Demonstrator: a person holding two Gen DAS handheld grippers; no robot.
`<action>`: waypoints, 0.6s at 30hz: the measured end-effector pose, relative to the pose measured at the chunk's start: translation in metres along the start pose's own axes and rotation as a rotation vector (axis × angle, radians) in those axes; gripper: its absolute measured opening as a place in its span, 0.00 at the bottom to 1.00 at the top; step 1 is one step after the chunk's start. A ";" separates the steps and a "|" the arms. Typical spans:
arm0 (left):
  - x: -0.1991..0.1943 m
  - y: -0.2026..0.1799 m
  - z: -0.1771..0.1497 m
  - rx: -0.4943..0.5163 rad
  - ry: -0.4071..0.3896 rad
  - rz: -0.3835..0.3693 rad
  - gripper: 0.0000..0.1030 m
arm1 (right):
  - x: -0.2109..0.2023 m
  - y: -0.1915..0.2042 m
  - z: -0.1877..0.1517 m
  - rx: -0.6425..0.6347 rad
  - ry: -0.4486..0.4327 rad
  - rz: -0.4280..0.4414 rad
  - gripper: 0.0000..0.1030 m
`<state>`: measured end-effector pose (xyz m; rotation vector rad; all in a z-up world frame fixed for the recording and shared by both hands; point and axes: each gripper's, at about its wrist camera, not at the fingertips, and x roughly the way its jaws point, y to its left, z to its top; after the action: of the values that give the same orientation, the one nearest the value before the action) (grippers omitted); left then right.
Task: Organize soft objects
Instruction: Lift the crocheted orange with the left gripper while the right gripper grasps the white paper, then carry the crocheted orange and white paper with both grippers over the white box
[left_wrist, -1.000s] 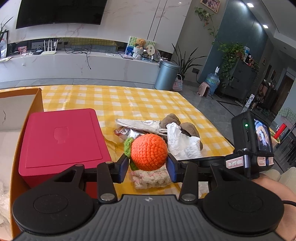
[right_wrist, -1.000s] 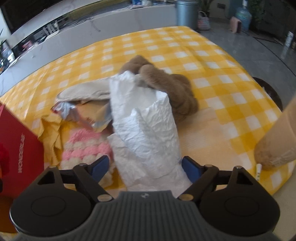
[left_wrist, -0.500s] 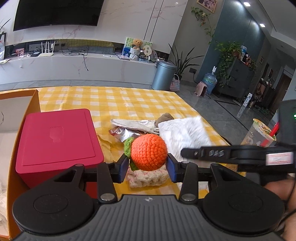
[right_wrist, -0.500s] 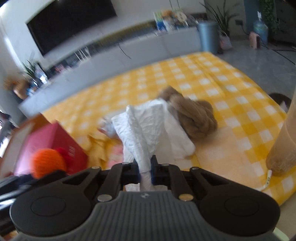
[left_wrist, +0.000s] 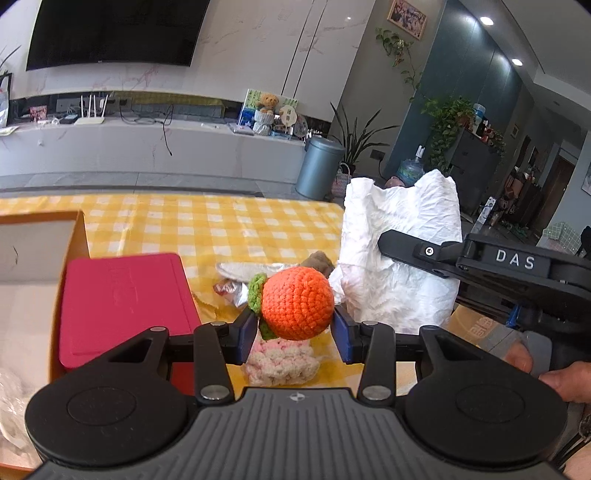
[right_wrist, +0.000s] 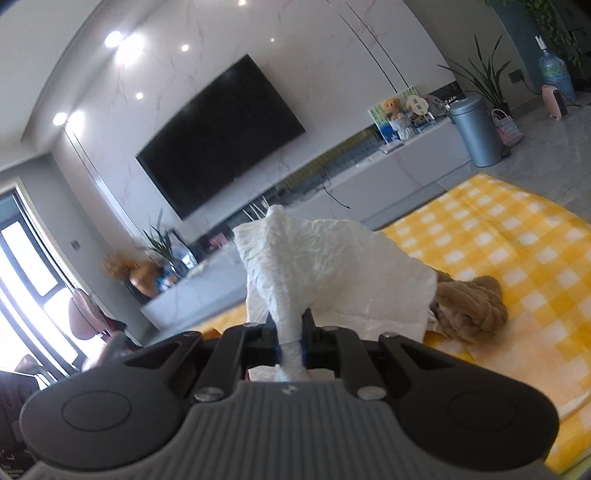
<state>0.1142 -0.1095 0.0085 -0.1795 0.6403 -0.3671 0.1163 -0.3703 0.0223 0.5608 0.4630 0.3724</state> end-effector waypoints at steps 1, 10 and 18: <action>-0.005 -0.001 0.004 0.004 -0.009 -0.001 0.48 | -0.004 0.002 0.000 0.004 -0.012 0.021 0.07; -0.065 0.021 0.026 0.024 -0.072 0.074 0.48 | -0.013 0.038 -0.003 -0.006 -0.047 0.194 0.07; -0.122 0.081 0.025 -0.080 -0.154 0.226 0.48 | 0.007 0.104 -0.015 -0.101 0.014 0.299 0.07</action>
<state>0.0614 0.0133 0.0726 -0.2071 0.5169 -0.1084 0.0930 -0.2786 0.0695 0.5304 0.3713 0.6824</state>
